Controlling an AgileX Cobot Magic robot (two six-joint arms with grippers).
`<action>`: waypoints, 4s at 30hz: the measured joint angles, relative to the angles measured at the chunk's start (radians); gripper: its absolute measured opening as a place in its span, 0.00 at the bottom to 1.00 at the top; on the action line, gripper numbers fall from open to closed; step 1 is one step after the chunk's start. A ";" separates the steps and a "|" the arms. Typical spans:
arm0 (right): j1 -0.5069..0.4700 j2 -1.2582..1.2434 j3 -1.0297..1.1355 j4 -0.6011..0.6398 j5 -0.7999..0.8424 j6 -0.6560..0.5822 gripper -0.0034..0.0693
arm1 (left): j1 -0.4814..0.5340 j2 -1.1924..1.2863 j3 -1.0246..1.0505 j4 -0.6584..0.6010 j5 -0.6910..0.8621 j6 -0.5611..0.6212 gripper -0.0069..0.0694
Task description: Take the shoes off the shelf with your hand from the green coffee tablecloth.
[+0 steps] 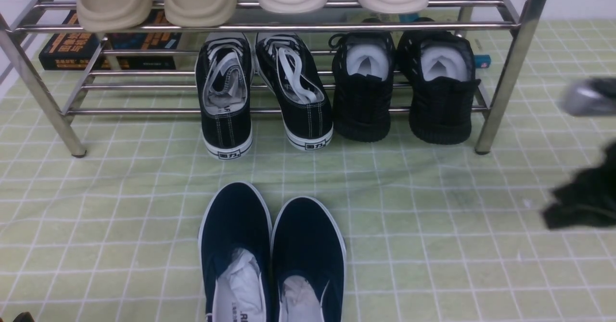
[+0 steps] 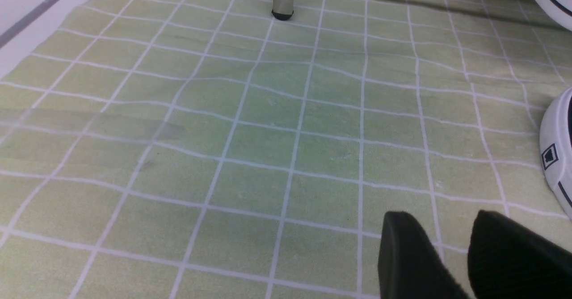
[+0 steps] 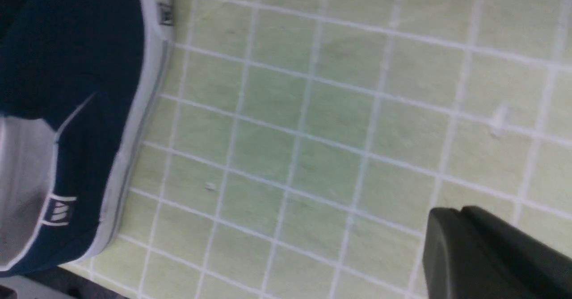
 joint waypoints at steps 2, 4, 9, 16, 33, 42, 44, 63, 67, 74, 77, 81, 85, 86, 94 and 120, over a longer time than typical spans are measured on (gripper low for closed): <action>0.066 0.072 -0.092 -0.033 -0.008 0.036 0.17 | 0.000 0.000 0.000 0.000 0.000 0.000 0.41; 0.120 0.115 -0.155 -0.082 -0.019 0.080 0.20 | 0.000 0.000 0.000 0.000 0.000 0.000 0.41; 0.271 0.275 -0.400 -0.313 -0.040 0.315 0.35 | 0.000 0.000 0.000 0.000 0.000 0.000 0.41; 0.388 0.476 -0.667 -0.551 -0.070 0.568 0.58 | 0.000 0.000 0.000 0.000 0.000 0.000 0.41; 0.395 0.716 -0.853 -0.677 -0.222 0.667 0.62 | 0.000 0.000 0.000 0.000 0.000 0.000 0.41; 0.395 0.803 -0.855 -0.875 -0.281 0.813 0.62 | 0.000 0.000 0.000 0.000 0.000 0.000 0.41; 0.389 0.818 -0.856 -0.902 -0.286 0.824 0.59 | 0.000 0.000 0.000 0.000 0.000 0.000 0.41; 0.388 0.535 -0.859 -0.559 0.065 0.550 0.07 | 0.000 0.000 0.000 0.001 0.000 0.000 0.41; 0.395 0.438 -0.859 -0.502 0.162 0.480 0.07 | 0.000 0.000 0.000 0.001 0.000 0.000 0.41; 0.476 0.332 -0.841 -0.472 0.286 0.390 0.07 | 0.000 0.000 0.000 0.001 0.000 0.000 0.41; 0.534 0.288 -0.782 -0.470 0.286 0.387 0.07 | 0.000 0.000 0.000 0.001 0.000 0.000 0.41; 0.622 0.233 -0.659 -0.468 0.286 0.416 0.07 | 0.000 0.000 0.000 0.001 0.000 0.000 0.41; 0.693 0.206 -0.520 -0.488 0.285 0.479 0.07 | 0.000 0.000 0.000 0.001 0.000 0.000 0.41; 0.705 0.206 -0.491 -0.504 0.284 0.497 0.07 | 0.000 0.000 0.000 0.001 0.000 0.000 0.41; 0.739 0.206 -0.289 -0.725 0.133 0.641 0.07 | 0.000 -0.001 0.000 0.001 0.000 0.000 0.41; 0.746 0.426 -0.285 -0.647 0.013 0.688 0.08 | 0.000 -0.001 0.000 0.001 0.000 0.001 0.41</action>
